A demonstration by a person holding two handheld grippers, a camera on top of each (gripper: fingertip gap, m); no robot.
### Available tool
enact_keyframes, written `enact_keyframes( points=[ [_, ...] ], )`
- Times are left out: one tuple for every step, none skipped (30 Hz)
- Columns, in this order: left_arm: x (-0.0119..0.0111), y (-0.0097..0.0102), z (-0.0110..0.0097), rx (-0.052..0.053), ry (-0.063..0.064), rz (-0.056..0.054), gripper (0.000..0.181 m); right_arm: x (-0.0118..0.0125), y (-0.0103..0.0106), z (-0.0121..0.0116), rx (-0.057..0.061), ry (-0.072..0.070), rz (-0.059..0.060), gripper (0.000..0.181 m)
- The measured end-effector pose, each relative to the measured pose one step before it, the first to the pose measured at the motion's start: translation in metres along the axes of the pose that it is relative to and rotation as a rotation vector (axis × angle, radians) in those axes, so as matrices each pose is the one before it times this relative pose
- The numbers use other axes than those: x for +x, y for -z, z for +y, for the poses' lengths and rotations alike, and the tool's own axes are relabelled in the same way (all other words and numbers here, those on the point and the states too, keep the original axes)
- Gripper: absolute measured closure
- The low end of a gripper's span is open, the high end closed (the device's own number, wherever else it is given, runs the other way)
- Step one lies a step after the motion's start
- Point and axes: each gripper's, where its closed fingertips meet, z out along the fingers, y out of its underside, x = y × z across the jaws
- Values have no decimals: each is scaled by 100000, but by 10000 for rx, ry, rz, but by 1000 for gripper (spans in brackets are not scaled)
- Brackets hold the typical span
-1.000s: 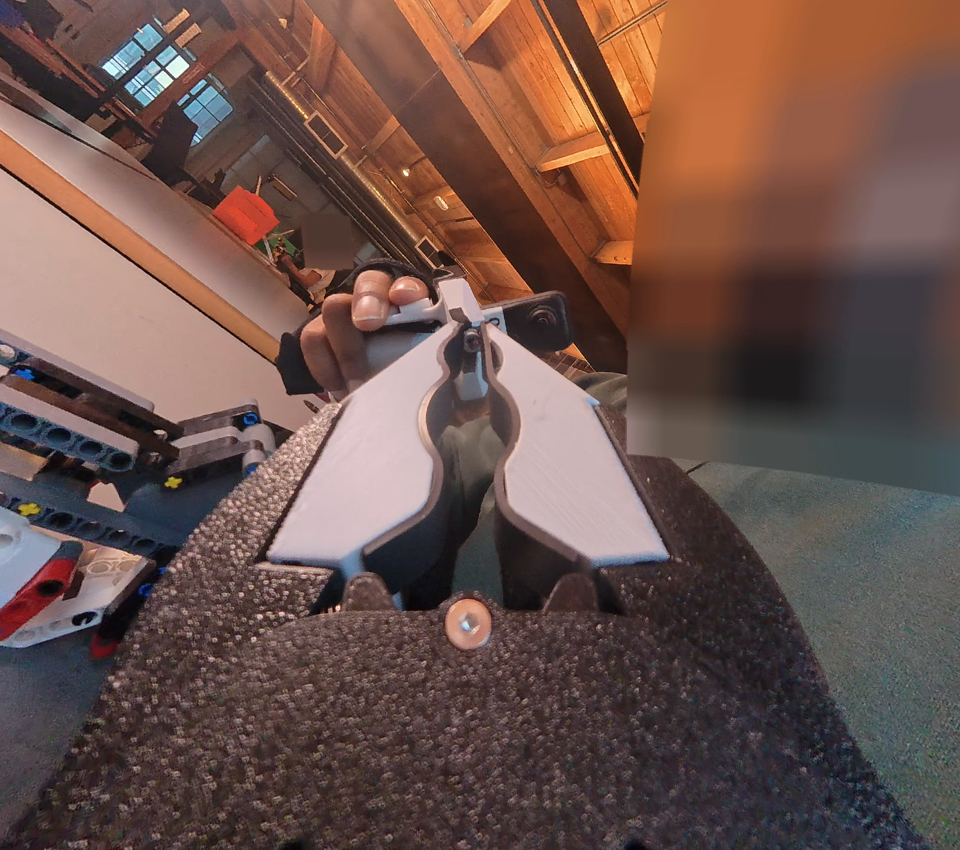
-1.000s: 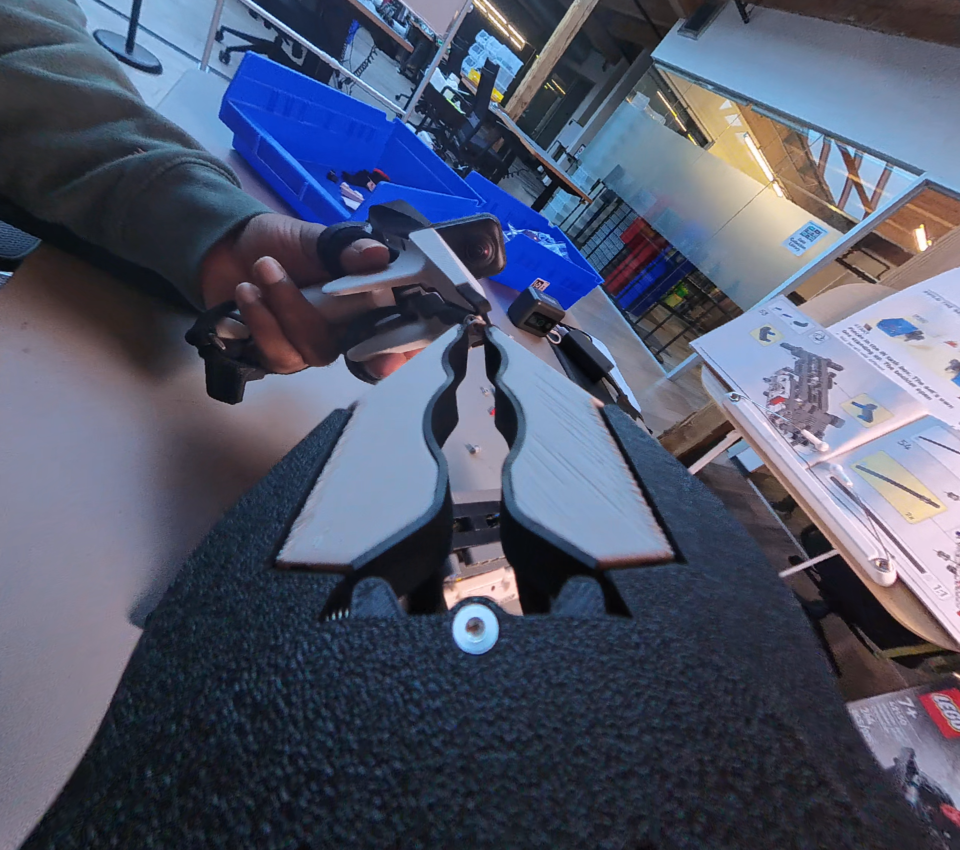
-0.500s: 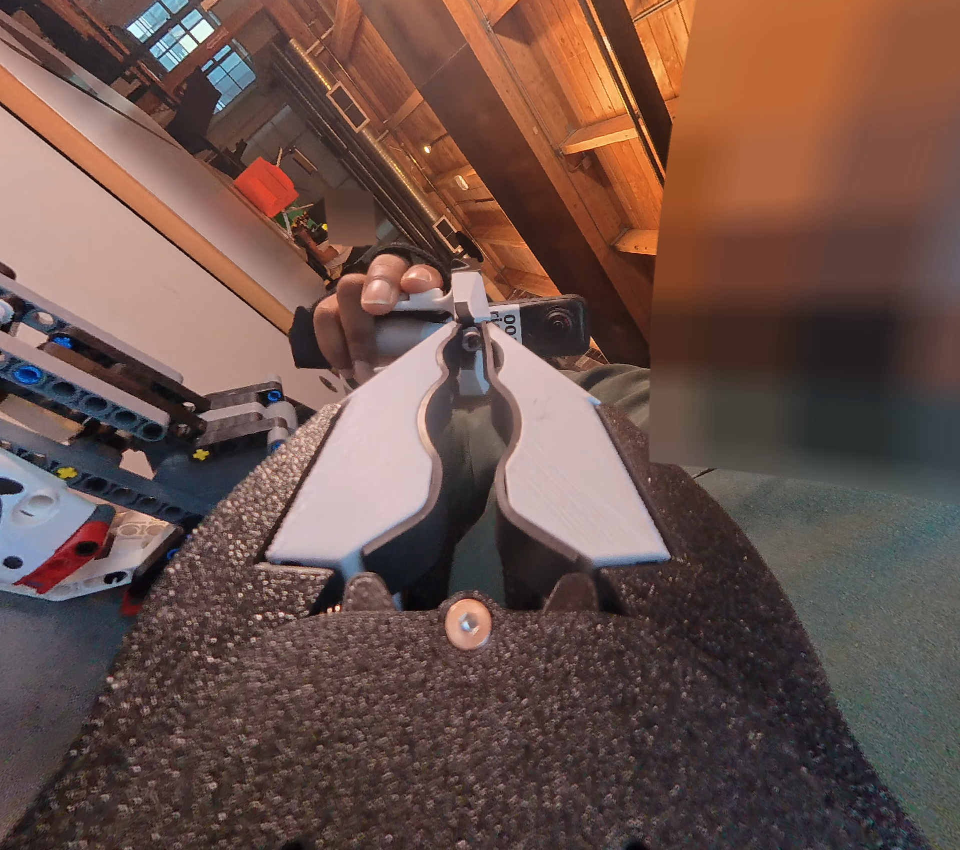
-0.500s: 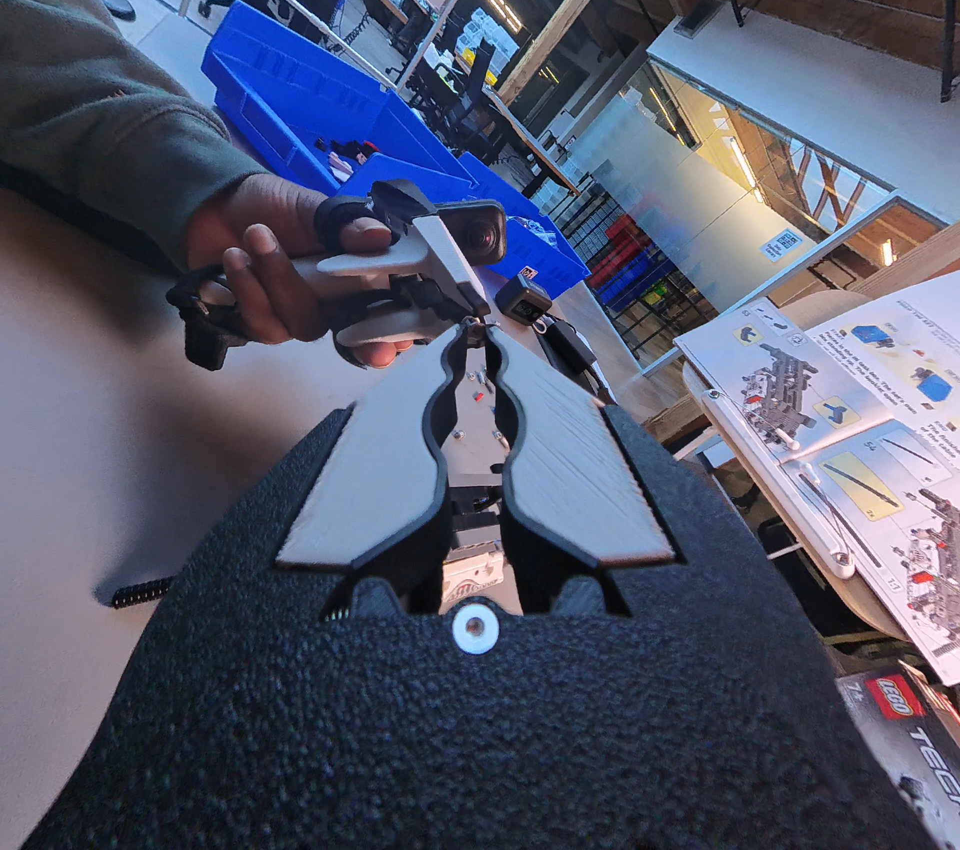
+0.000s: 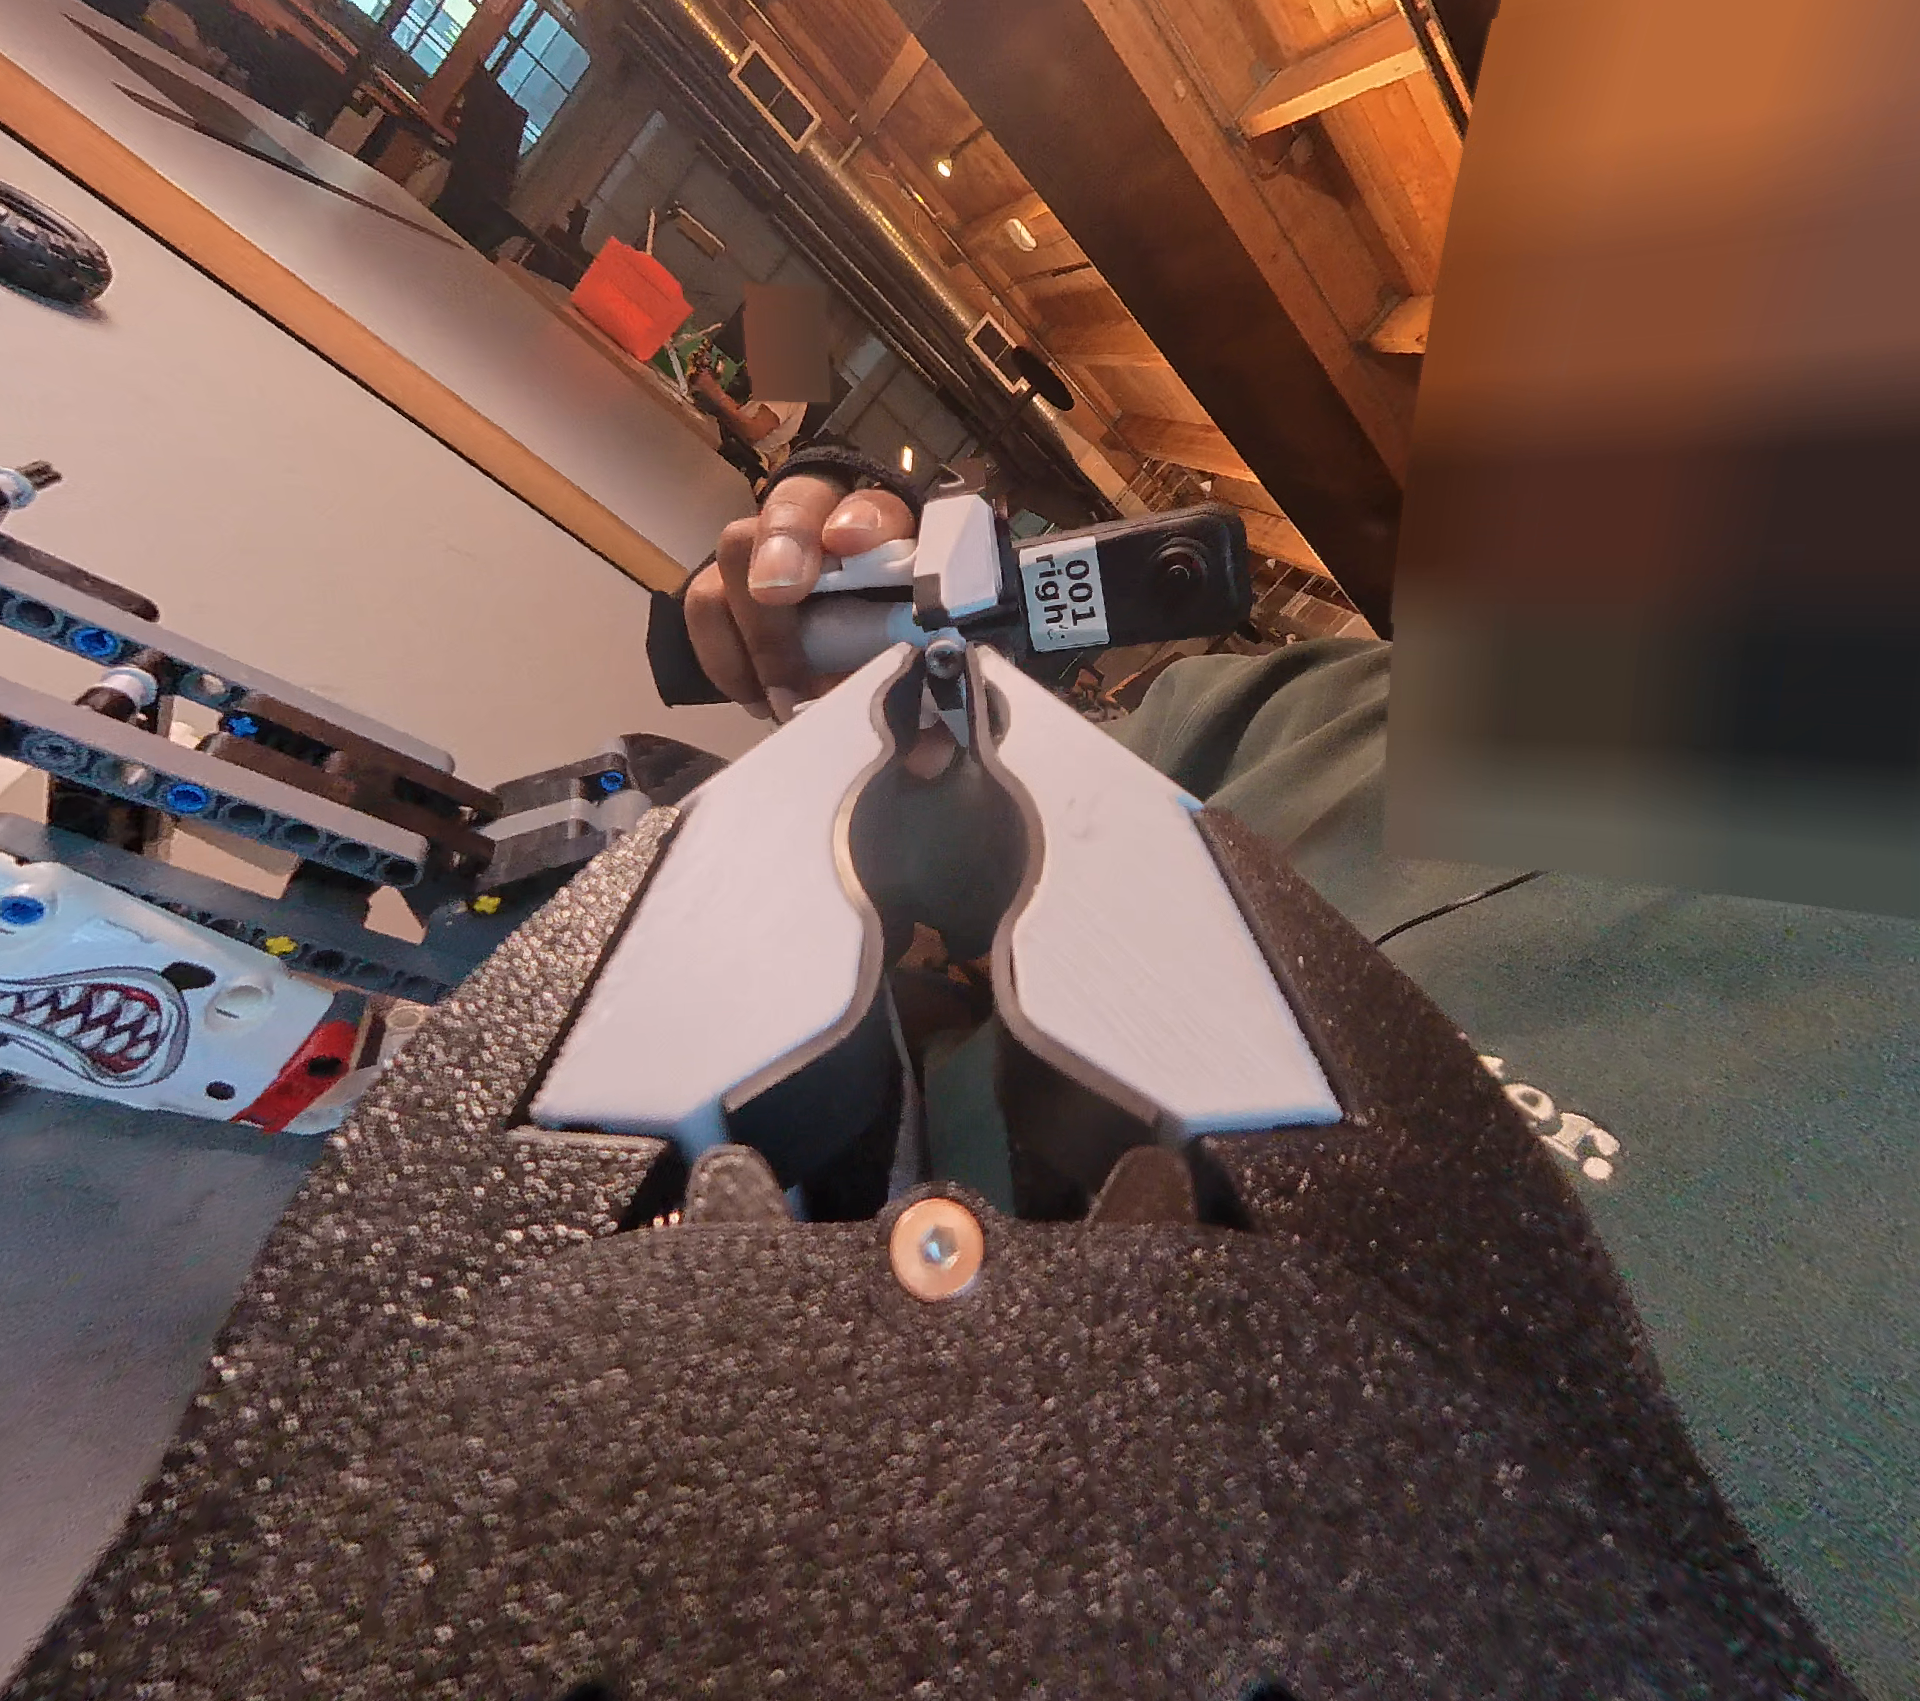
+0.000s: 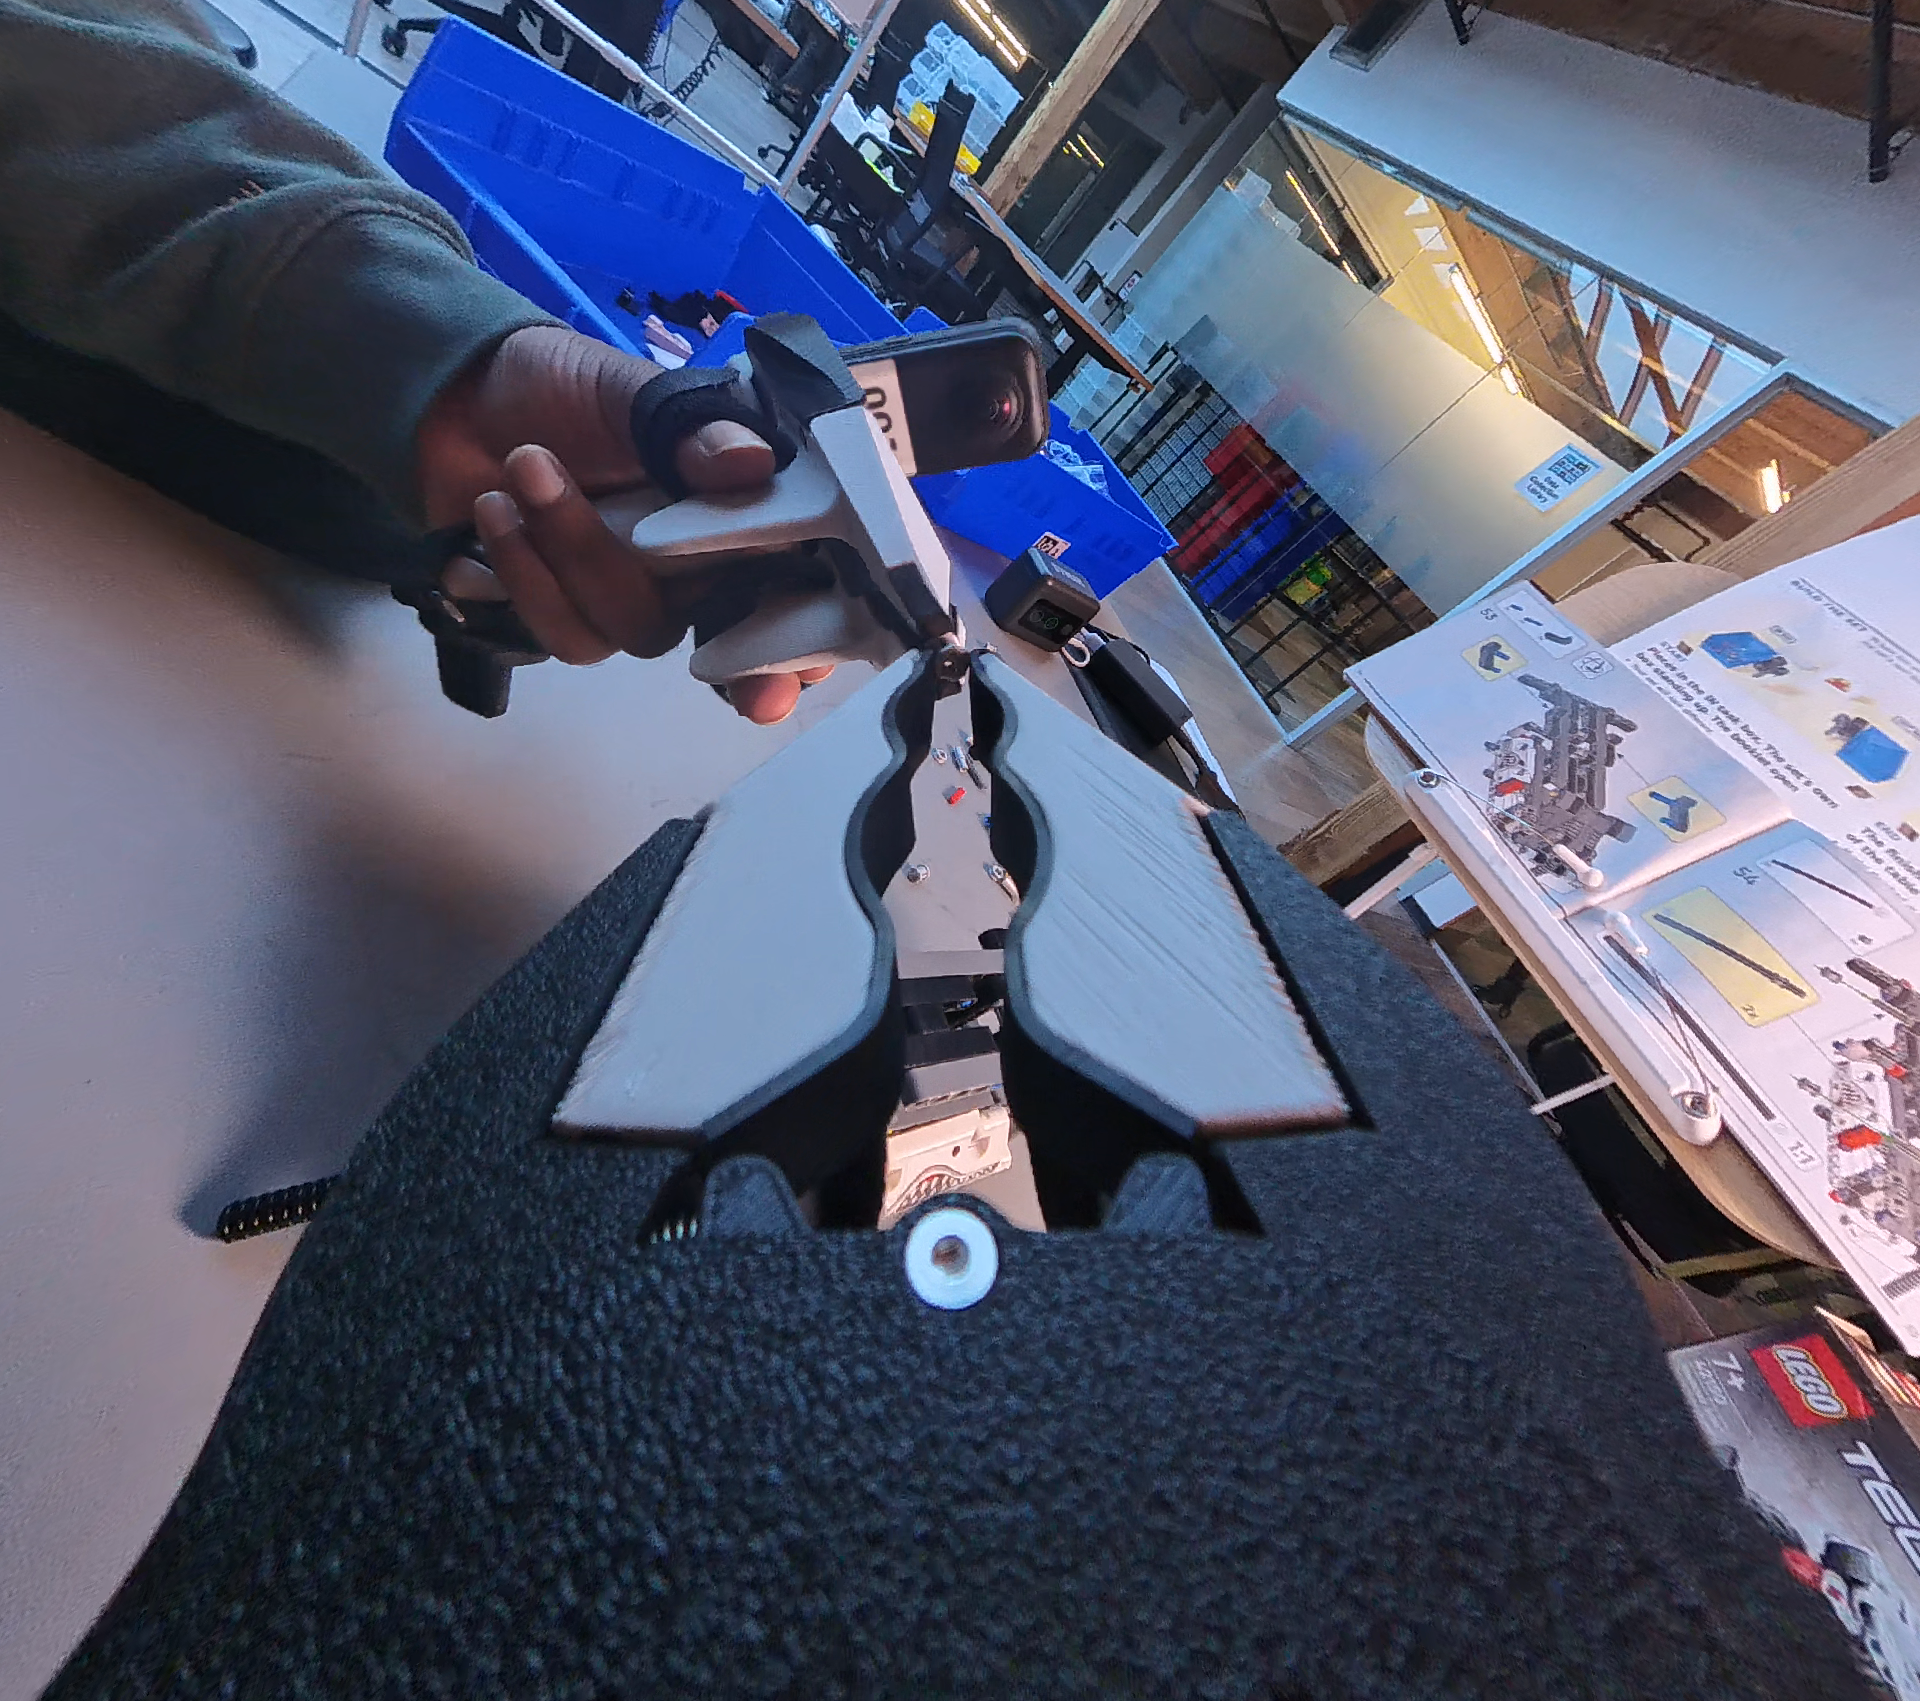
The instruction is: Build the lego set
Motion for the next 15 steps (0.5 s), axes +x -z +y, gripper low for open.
enact_keyframes(
  points=[
    [-26, -45, 54, -83, -67, -47, 174, -55, -14, 20, -11, 5, -36, 175],
    [29, -32, 7, -40, -47, -9, 174, -50, -21, -7, 3, 6, -15, 175],
    [37, -22, -6, -27, -25, 8, 174, -3, -6, -17, 18, 7, 11, 175],
    [-2, -6, 11, -36, -19, -7, 174, 3, 8, -19, 11, -18, -7, 175],
    [-18, 7, 36, -41, -26, -10, 175, -20, 6, 14, -1, -14, -18, 175],
    [-20, 7, 20, -31, -10, -9, 175, -3, 0, 18, -2, 9, 3, 175],
    [-9, 16, 33, -36, 7, 17, 175, -32, -15, 15, 2, 0, -5, 175],
    [16, 21, 34, -24, 6, 30, 175, -34, 2, -2, 5, -30, -24, 175],
    [-17, 22, 30, -23, -11, 5, 175, -27, -15, 12, 2, -24, -21, 175],
    [-50, 41, 34, -42, -38, -22, 174, -33, -26, 46, -27, 12, -17, 175],
    [2, 17, 48, -51, -41, 2, 174, -37, -9, 20, -2, 5, -22, 175],
    [19, 23, 33, -50, -29, 5, 175, -40, -3, -13, 12, -30, -29, 175],
    [4, 8, 29, -52, -24, -9, 175, -17, 0, -8, 5, -11, -16, 175],
    [-23, 12, 40, -63, -29, -20, 175, -26, -7, 14, -8, 1, -11, 175],
    [3, 26, 46, -71, -17, -6, 175, -32, -10, 8, 0, -5, -18, 175]
  ],
)
